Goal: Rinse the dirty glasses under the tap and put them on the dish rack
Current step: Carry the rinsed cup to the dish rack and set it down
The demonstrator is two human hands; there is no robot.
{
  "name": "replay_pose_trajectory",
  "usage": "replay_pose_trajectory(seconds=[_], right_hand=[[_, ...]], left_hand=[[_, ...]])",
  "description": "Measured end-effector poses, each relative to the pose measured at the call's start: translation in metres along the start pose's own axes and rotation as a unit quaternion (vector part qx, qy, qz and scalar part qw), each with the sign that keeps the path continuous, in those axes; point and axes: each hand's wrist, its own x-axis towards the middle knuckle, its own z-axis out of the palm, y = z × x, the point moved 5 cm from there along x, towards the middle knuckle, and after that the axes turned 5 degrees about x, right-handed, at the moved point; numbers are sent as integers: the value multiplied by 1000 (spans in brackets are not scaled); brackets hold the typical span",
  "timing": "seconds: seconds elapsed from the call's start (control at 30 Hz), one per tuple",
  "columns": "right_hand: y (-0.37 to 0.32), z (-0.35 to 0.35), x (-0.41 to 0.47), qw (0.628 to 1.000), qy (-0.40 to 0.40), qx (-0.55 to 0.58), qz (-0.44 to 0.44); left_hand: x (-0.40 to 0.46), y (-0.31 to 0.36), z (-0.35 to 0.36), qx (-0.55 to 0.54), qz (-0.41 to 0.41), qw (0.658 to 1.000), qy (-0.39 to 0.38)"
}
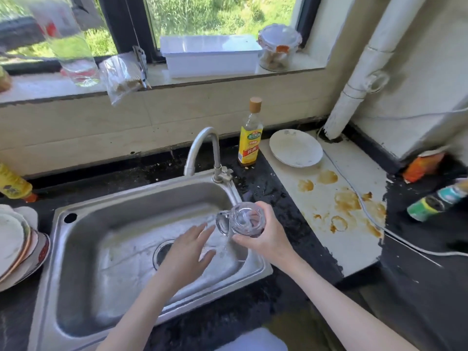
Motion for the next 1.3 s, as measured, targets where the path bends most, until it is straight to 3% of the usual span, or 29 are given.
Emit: replay_pose_trajectory(seconds=[0.2, 0.33, 0.63, 0.87, 1.03, 1.3], right_hand=[[10, -72, -117, 990, 140, -3, -7], [25, -116, -224, 968, 248, 21, 13], [60, -162, -490, 883, 453, 46, 115], [86, -177, -657, 790, 582, 76, 175], [107, -217, -745, 732, 645, 51, 214], [139, -329, -846, 684, 679, -45, 262]], left_hand=[[-34, 91, 20, 52, 127, 989, -62], [-75, 168, 27, 63, 229, 970, -53], [-209, 343, 61, 88, 468, 871, -116], [-294, 466, 100, 93, 623, 765, -137], [-330, 562, 144, 112, 664, 719, -172], [-360, 724, 206, 84, 693, 689, -197]])
